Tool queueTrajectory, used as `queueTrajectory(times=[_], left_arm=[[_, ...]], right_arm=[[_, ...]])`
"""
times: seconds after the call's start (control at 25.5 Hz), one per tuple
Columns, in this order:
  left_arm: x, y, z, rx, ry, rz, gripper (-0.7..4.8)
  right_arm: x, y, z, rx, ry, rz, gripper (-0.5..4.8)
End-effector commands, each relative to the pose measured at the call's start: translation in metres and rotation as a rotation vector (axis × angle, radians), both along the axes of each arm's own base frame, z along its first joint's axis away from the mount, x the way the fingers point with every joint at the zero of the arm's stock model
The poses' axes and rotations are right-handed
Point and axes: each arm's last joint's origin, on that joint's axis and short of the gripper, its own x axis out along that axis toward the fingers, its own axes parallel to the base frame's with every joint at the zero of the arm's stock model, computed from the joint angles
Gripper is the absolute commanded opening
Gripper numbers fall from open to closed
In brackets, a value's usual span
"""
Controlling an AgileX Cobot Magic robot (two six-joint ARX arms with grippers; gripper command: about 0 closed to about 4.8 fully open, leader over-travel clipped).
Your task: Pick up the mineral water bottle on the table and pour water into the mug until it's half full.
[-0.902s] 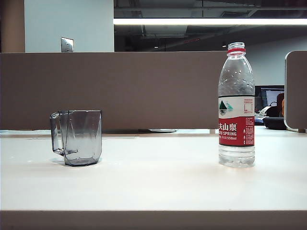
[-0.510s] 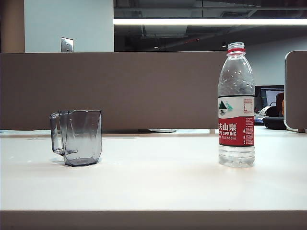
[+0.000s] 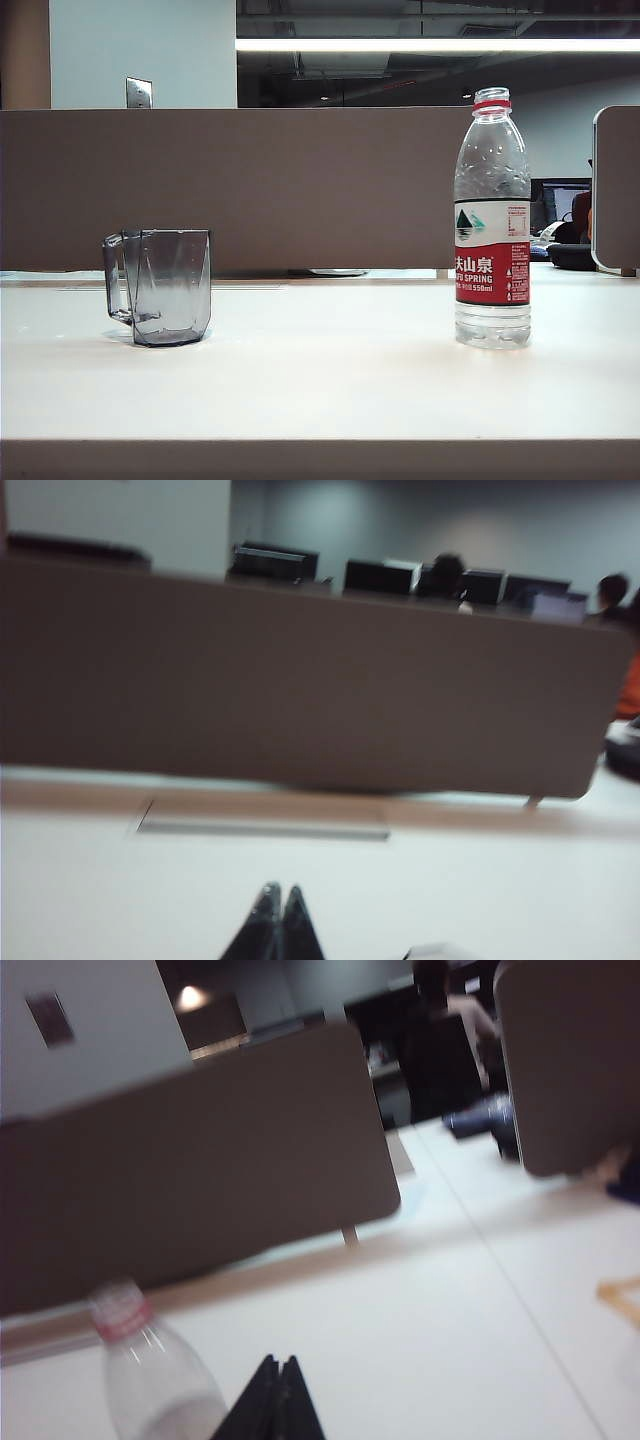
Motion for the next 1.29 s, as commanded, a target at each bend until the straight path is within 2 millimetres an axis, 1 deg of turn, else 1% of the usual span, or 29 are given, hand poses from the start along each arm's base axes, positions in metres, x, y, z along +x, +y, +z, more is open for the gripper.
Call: queueTrajectory(times=[0.04, 0.08, 0.12, 0.2, 0.27, 0.35, 0.51, 0.55, 0.67, 0.78, 0.86, 0.94, 1.02, 1.06, 1.1, 1.14, 1.18, 1.22, 1.25, 1.29], left_arm=[[0.000, -0.002, 0.036, 0.009, 0.019, -0.073, -0.05], [0.003, -0.003, 0.046, 0.011, 0.032, -0.107, -0.05], [0.008, -0.005, 0.060, 0.020, 0.062, -0.165, -0.05], [0.025, -0.010, 0.089, 0.041, 0.169, -0.243, -0.05], [0.029, -0.012, 0.101, 0.085, 0.168, -0.243, -0.05], [0.034, -0.017, 0.110, 0.109, 0.205, -0.294, -0.05], [0.048, -0.025, 0.122, 0.164, 0.341, -0.369, -0.05], [0.053, -0.029, 0.126, 0.195, 0.393, -0.395, -0.05], [0.052, -0.038, 0.131, 0.221, 0.423, -0.471, -0.05], [0.050, -0.042, 0.130, 0.229, 0.441, -0.507, -0.05], [0.051, -0.045, 0.128, 0.234, 0.457, -0.523, -0.05], [0.051, -0.047, 0.128, 0.249, 0.458, -0.490, -0.05], [0.049, -0.049, 0.128, 0.261, 0.453, -0.481, -0.05], [0.048, -0.050, 0.128, 0.269, 0.447, -0.492, -0.05], [0.047, -0.051, 0.129, 0.281, 0.441, -0.506, -0.05], [0.047, -0.052, 0.129, 0.289, 0.434, -0.514, -0.05], [0.047, -0.053, 0.129, 0.292, 0.429, -0.524, -0.05], [0.047, -0.054, 0.129, 0.295, 0.426, -0.525, -0.05], [0.047, -0.054, 0.129, 0.308, 0.418, -0.526, -0.05], [0.046, -0.053, 0.130, 0.321, 0.413, -0.524, -0.05]], right_arm=[[-0.012, 0.000, 0.035, -0.100, -0.057, -0.027, -0.06], [-0.015, 0.000, 0.045, -0.123, -0.072, -0.033, -0.06], [-0.018, 0.000, 0.060, -0.144, -0.080, -0.035, -0.06], [-0.018, 0.000, 0.093, -0.153, -0.048, -0.034, -0.06], [-0.014, 0.000, 0.108, -0.176, -0.029, -0.037, -0.06], [-0.009, 0.000, 0.126, -0.199, 0.000, -0.039, -0.06], [0.004, 0.001, 0.157, -0.208, 0.114, 0.011, -0.06], [0.010, 0.002, 0.166, -0.213, 0.179, 0.052, -0.06], [0.023, 0.005, 0.171, -0.216, 0.258, 0.119, -0.06], [0.032, 0.009, 0.168, -0.221, 0.281, 0.182, -0.06], [0.044, 0.013, 0.160, -0.222, 0.368, 0.231, -0.06], [0.060, 0.018, 0.145, -0.225, 0.481, 0.265, -0.05], [0.070, 0.021, 0.133, -0.243, 0.543, 0.282, 0.00], [0.075, 0.023, 0.127, -0.271, 0.568, 0.296, 0.24], [0.080, 0.025, 0.118, -0.314, 0.595, 0.315, 0.80], [0.084, 0.027, 0.111, -0.345, 0.619, 0.326, 1.49], [0.092, 0.031, 0.095, -0.377, 0.668, 0.342, 3.55], [0.095, 0.034, 0.088, -0.382, 0.684, 0.349, 4.35], [0.097, 0.036, 0.081, -0.386, 0.699, 0.361, 4.79], [0.101, 0.039, 0.065, -0.393, 0.732, 0.381, 4.79]])
